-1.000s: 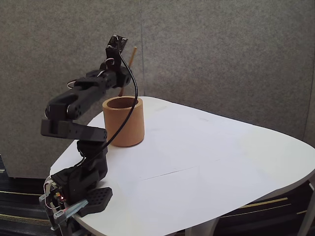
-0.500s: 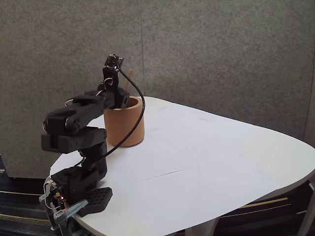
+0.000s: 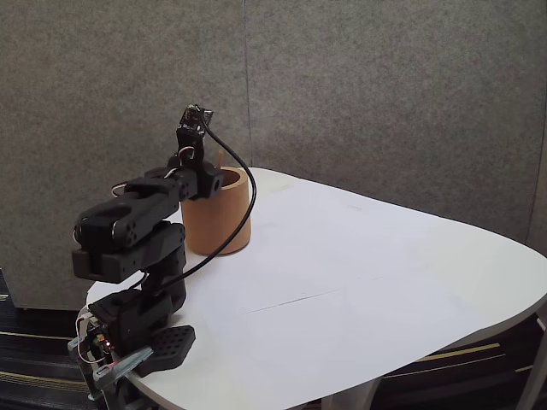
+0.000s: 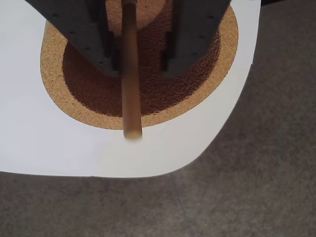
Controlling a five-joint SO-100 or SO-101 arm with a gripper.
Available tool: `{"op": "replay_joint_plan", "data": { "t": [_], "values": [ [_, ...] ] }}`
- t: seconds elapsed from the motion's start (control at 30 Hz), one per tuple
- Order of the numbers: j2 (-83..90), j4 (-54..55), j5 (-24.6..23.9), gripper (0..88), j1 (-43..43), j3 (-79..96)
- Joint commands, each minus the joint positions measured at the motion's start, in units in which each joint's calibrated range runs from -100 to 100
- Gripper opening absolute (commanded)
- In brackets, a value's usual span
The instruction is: Grab the pen and put it in the pen holder.
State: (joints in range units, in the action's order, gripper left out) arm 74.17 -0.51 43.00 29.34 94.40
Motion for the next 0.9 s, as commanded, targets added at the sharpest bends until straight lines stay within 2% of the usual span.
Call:
{"op": "replay_joint_plan", "data": {
  "t": [0.0, 0.1, 0.23, 0.47, 0.6, 0.87],
  "values": [
    [0.69, 1.02, 0.19, 32.6, -0.28, -1.53],
    [0.77, 1.02, 0.19, 38.4, -0.28, -2.44],
    [0.69, 0.93, 0.19, 38.7, -0.21, -7.58],
    [-0.04, 0.0, -1.12, 38.7, -2.7, -34.84],
    [-0.12, -8.14, -8.39, 38.3, -7.09, -43.23],
    [0.77, -40.34, -27.03, 38.3, -19.24, -41.79]
  ]
}}
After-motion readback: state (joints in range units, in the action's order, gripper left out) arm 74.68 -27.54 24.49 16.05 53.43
